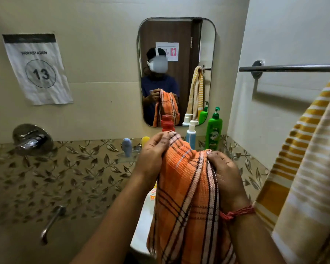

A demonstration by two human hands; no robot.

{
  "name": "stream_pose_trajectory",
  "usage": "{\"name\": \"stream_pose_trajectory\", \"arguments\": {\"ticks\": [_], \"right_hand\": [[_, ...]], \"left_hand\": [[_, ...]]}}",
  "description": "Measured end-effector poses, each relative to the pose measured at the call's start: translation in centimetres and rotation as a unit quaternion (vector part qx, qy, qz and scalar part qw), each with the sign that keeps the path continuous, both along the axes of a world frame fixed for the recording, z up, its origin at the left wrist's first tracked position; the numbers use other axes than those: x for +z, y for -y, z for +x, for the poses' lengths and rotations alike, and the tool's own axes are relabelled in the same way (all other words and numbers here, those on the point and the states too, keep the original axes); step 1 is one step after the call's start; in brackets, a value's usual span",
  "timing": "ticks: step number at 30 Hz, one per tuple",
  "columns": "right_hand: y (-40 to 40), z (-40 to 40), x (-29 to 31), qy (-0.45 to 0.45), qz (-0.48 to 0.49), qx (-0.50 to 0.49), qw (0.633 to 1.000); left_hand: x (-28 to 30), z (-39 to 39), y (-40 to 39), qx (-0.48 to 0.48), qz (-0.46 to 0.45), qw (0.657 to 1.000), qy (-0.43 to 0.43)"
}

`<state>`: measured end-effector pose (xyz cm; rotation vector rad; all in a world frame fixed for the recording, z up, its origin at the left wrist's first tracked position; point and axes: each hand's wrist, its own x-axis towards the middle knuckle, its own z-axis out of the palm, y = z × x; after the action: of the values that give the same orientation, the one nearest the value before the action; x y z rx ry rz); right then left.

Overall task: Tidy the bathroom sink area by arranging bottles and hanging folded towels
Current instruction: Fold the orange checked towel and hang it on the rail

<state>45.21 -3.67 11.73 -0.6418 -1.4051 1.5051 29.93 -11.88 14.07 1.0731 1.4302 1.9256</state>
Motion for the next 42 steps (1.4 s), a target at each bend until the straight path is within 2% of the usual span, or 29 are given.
{"name": "stream_pose_trajectory", "arguments": {"ticks": [3, 6, 9, 12, 15, 17, 20, 23, 25, 28, 30, 32, 35, 37, 38, 39, 41, 42], "right_hand": [[0.1, -1.6, 0.4, -0.005, 0.019, -0.025, 0.999], [0.5, -2.9, 1.3, -0.001, 0.059, -0.052, 0.997], [0.2, -3.3, 2.1, -0.018, 0.067, -0.073, 0.995], [-0.2, -3.1, 3.0, -0.019, 0.072, -0.069, 0.995], [-0.8, -3.0, 3.8, -0.018, 0.079, -0.073, 0.994], [-1.1, -2.8, 4.3, -0.024, 0.079, -0.068, 0.994], [-1.7, -2.2, 4.7, -0.033, 0.077, -0.051, 0.995], [-2.4, -1.3, 4.6, -0.038, 0.069, -0.023, 0.997], [-2.9, -0.6, 4.5, -0.056, 0.041, -0.006, 0.998], [-3.7, 0.6, 4.5, -0.133, -0.091, 0.021, 0.987], [-4.3, 1.2, 4.6, -0.188, -0.184, 0.063, 0.963], [-5.0, 1.8, 4.9, -0.213, -0.228, 0.094, 0.946], [-5.9, 2.5, 5.6, -0.186, -0.198, 0.123, 0.955], [-5.9, 2.8, 6.2, -0.130, -0.135, 0.135, 0.973], [-5.8, 2.9, 6.5, -0.102, -0.095, 0.150, 0.979], [-5.6, 2.8, 6.6, -0.071, -0.049, 0.176, 0.981], [-5.0, 2.5, 7.2, 0.024, 0.075, 0.238, 0.968], [-4.8, 2.2, 7.6, 0.074, 0.148, 0.260, 0.951]], "left_hand": [[0.2, -0.8, -1.2, -0.041, -0.033, 0.996, -0.073], [0.1, -1.3, -2.0, 0.011, -0.050, 0.984, -0.169], [-0.1, -1.3, -2.1, 0.060, -0.038, 0.974, -0.217], [0.1, -0.4, -2.1, 0.113, -0.014, 0.948, -0.299], [0.9, 0.5, -2.1, 0.189, -0.007, 0.902, -0.388], [1.5, 1.4, -2.2, 0.177, -0.027, 0.891, -0.418], [2.1, 2.6, -2.6, 0.122, -0.058, 0.911, -0.391], [2.3, 3.3, -3.0, 0.137, -0.053, 0.935, -0.321], [1.9, 3.5, -3.2, 0.143, -0.046, 0.964, -0.222], [0.9, 3.6, -3.2, 0.150, -0.012, 0.988, -0.024], [0.7, 3.6, -3.1, 0.121, 0.018, 0.987, 0.102], [0.6, 3.5, -3.1, 0.097, 0.033, 0.977, 0.185], [-0.2, 2.5, -3.2, 0.103, 0.043, 0.956, 0.270], [-0.4, 2.1, -3.2, 0.112, 0.042, 0.955, 0.271], [-0.4, 2.1, -3.0, 0.128, 0.029, 0.962, 0.238], [-0.2, 2.3, -2.7, 0.156, 0.005, 0.973, 0.171], [0.4, 3.1, -2.0, 0.214, -0.037, 0.976, -0.019], [0.9, 3.5, -1.8, 0.189, -0.026, 0.977, -0.093]]}}
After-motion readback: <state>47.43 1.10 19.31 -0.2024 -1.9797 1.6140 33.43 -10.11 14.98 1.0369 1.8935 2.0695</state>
